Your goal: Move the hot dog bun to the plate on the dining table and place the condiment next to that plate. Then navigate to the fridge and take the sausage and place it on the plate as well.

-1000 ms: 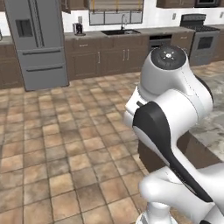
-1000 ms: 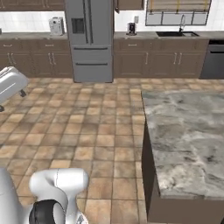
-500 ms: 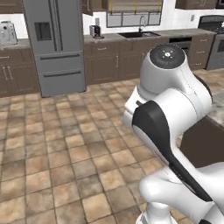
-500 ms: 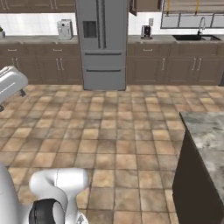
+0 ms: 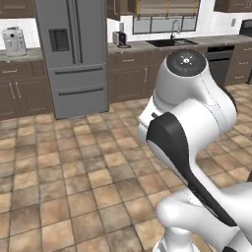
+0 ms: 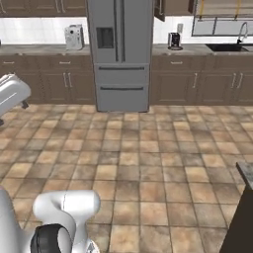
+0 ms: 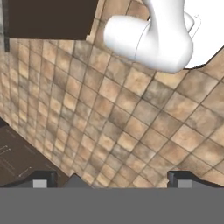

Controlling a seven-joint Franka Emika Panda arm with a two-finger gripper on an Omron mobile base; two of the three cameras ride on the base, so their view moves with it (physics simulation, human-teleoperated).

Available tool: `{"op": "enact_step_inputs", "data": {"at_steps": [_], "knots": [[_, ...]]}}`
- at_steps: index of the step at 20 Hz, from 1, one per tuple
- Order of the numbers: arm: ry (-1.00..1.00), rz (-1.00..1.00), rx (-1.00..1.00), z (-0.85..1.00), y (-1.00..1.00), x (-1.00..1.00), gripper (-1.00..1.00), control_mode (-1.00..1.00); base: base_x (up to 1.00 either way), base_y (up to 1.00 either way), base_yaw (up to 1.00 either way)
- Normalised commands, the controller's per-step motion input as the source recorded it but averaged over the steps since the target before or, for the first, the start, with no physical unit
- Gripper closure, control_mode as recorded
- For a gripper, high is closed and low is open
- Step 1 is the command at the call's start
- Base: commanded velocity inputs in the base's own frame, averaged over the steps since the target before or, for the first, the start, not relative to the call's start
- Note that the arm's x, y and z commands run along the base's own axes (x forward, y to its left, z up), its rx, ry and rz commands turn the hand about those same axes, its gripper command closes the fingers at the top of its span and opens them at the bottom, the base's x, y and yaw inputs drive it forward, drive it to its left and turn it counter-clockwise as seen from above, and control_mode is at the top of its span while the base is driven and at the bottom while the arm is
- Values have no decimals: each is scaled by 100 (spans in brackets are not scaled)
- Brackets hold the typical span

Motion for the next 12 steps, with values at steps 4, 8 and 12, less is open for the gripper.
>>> {"op": "enact_step_inputs", "data": {"at_steps": [4, 8, 12], "knots": [[0, 0, 0, 0, 0, 0, -100, 100, 100, 20, 3], [0, 0, 0, 0, 0, 0, -100, 100, 100, 29, 1], [0, 0, 0, 0, 0, 0, -100, 100, 100, 24, 0]]}}
